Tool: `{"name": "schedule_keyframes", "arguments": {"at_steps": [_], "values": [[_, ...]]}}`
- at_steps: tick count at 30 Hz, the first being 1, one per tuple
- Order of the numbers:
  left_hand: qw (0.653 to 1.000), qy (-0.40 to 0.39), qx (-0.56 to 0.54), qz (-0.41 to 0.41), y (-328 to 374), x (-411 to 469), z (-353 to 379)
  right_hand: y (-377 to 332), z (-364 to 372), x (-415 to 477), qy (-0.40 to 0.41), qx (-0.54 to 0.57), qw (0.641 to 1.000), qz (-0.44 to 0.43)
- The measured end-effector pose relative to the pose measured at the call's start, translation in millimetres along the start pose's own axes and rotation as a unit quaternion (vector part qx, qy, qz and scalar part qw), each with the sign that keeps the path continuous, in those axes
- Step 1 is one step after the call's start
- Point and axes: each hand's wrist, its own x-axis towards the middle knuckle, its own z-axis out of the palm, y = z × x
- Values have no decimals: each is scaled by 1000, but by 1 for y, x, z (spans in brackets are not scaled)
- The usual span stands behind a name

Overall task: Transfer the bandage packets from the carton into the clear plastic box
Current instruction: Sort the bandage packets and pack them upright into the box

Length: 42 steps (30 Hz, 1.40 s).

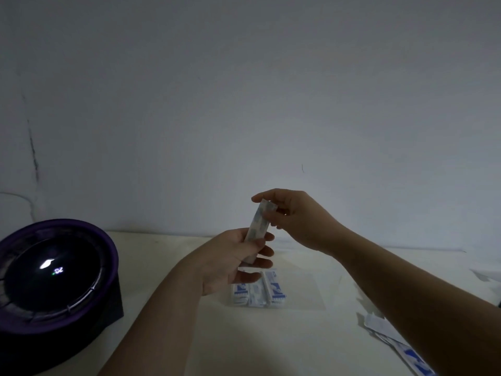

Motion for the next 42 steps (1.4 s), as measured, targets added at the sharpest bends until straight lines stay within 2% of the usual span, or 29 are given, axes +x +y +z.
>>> {"name": "schedule_keyframes", "arguments": {"at_steps": [5,11,15,17,19,21,22,26,30,34,42], "values": [[999,9,30,30,3,0,3,-3,-1,-5,-32,-47,998,-16],[998,6,3,68,4,3,2,-2,-3,-5,11,78,996,33],[997,5,13,71,7,2,1,-1,1,-4,12,79,996,33],[994,41,71,78,6,4,-2,5,1,1,22,86,995,51],[960,111,237,99,2,6,-10,19,1,9,28,85,991,104],[908,146,382,96,-2,5,-17,37,4,17,-6,82,980,182],[893,137,420,80,-4,3,-19,45,7,20,-39,76,972,219],[861,86,500,27,-9,2,-15,63,23,27,-175,37,932,315],[856,91,508,23,-8,4,-15,67,37,33,-240,2,906,350],[853,93,512,28,-7,2,-14,71,50,36,-271,-43,891,361],[850,87,518,32,-10,6,-17,76,65,37,-255,-169,906,291]]}}
